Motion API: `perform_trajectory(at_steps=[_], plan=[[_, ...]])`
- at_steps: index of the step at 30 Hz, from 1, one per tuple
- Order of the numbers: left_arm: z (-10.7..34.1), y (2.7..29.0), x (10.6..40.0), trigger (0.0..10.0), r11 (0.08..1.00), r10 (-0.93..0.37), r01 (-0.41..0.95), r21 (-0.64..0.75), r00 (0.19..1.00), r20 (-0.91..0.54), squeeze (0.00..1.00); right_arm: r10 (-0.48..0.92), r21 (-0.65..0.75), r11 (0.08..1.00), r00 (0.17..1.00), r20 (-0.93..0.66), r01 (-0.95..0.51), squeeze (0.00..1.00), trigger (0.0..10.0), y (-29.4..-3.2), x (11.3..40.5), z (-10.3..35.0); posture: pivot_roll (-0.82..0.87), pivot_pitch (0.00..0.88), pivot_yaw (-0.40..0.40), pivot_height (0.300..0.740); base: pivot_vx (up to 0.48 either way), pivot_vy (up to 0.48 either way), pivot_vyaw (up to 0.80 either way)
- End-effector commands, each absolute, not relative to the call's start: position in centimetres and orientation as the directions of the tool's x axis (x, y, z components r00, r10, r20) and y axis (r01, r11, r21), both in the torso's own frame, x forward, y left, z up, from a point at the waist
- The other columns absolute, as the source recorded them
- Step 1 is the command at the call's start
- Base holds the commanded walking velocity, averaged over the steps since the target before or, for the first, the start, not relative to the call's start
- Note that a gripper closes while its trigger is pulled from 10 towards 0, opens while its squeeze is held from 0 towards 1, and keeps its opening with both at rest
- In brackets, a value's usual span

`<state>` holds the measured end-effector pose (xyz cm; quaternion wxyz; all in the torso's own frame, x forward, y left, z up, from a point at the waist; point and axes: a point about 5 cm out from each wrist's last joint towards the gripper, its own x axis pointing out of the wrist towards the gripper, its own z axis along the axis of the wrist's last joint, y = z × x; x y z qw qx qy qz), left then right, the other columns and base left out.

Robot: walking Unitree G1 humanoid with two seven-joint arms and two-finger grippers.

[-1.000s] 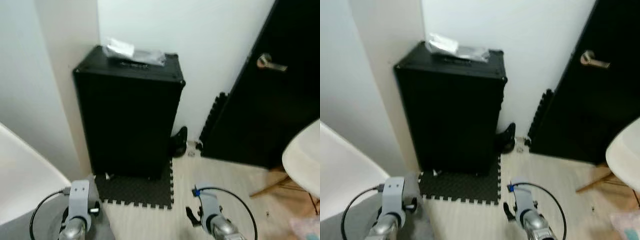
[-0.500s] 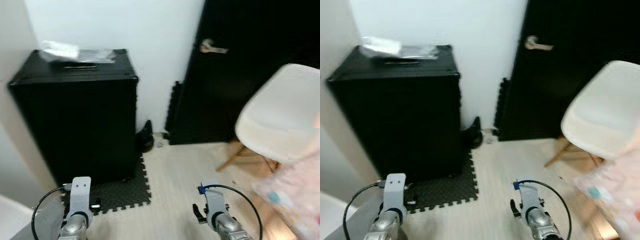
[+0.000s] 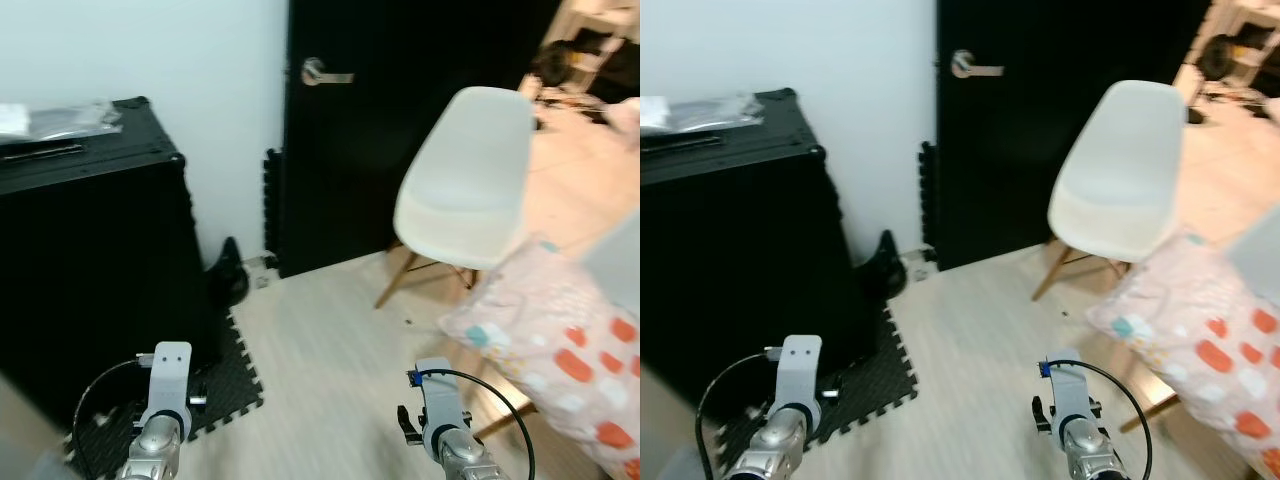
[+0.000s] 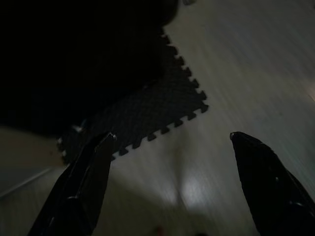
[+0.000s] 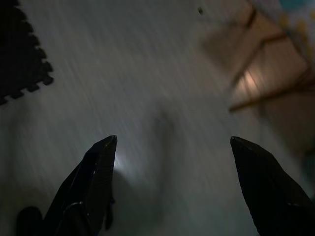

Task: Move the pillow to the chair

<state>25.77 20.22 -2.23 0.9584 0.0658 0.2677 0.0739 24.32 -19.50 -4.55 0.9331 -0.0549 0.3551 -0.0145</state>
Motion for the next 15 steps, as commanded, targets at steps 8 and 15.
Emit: perform_trajectory(at_steps=[8,15], plan=[[-1.61,20.22,26.70,10.0,0.978,0.181,-0.103,0.180,0.847,-0.500,0.00,-0.109,-0.110,0.993,0.728,-0.677,0.046,0.00,10.0,-20.01,23.96,-4.79,0.04,0.034,-0.039,0.740,0.000,0.000,-0.80],[-1.84,20.48,26.45,10.0,0.976,0.194,-0.110,0.190,0.836,-0.513,0.00,-0.122,-0.109,0.992,0.729,-0.673,0.065,0.00,10.0,-19.92,24.22,-4.65,0.03,0.039,-0.036,0.740,0.000,0.000,-0.80]])
